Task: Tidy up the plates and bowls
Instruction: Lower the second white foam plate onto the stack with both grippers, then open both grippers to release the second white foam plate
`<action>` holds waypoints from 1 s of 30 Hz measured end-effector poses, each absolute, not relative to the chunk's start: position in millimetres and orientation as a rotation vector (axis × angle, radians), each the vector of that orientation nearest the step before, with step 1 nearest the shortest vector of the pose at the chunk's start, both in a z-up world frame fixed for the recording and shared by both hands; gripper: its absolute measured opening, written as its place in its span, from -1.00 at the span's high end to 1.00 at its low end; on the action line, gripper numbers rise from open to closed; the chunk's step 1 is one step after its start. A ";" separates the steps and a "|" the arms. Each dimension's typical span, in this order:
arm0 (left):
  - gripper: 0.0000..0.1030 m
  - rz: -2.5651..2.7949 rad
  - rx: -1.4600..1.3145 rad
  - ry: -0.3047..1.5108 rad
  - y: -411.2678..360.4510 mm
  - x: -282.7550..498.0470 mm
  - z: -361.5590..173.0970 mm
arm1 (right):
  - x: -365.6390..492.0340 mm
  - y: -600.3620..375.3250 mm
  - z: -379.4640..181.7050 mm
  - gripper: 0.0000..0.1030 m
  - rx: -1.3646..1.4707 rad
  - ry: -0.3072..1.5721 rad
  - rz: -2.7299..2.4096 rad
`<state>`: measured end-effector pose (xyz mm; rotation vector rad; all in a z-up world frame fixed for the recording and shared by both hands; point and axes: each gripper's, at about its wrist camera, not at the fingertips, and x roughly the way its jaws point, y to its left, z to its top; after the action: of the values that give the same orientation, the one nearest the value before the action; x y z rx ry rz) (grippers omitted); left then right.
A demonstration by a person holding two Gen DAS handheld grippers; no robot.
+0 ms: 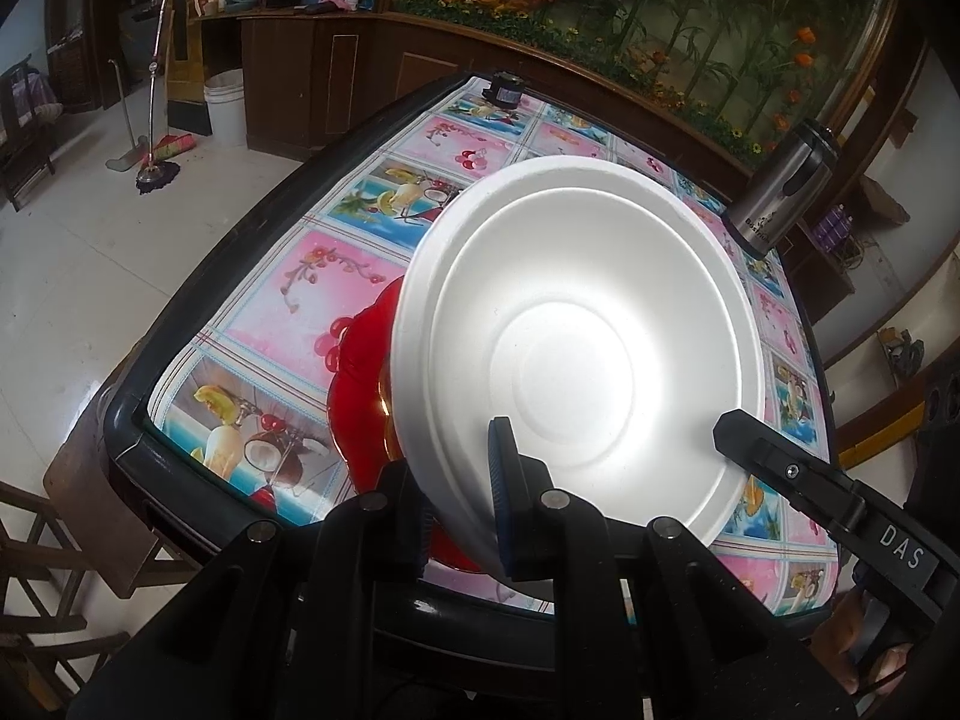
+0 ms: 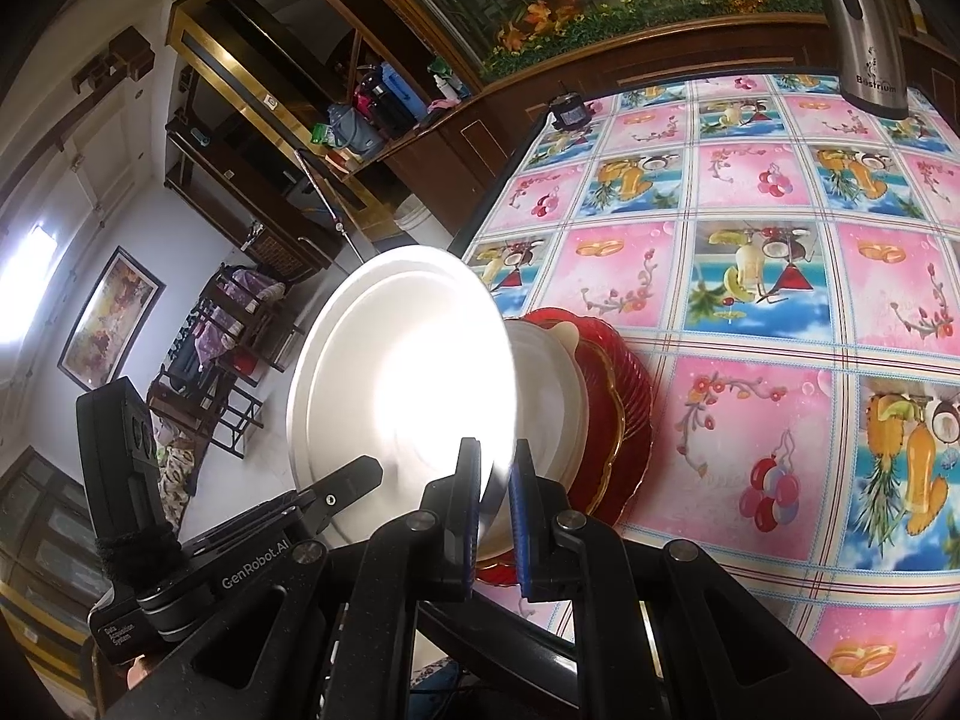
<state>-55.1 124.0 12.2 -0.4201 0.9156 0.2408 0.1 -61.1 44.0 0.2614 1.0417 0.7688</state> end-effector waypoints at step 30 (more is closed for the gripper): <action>-0.21 0.326 -0.301 0.858 110.8 -52.8 21.6 | 2.4 -50.8 46.1 -0.20 0.203 1.001 0.724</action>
<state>-52.8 110.8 21.6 -0.3015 0.8584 0.3265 2.4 -50.8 46.1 0.2030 1.0005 0.7237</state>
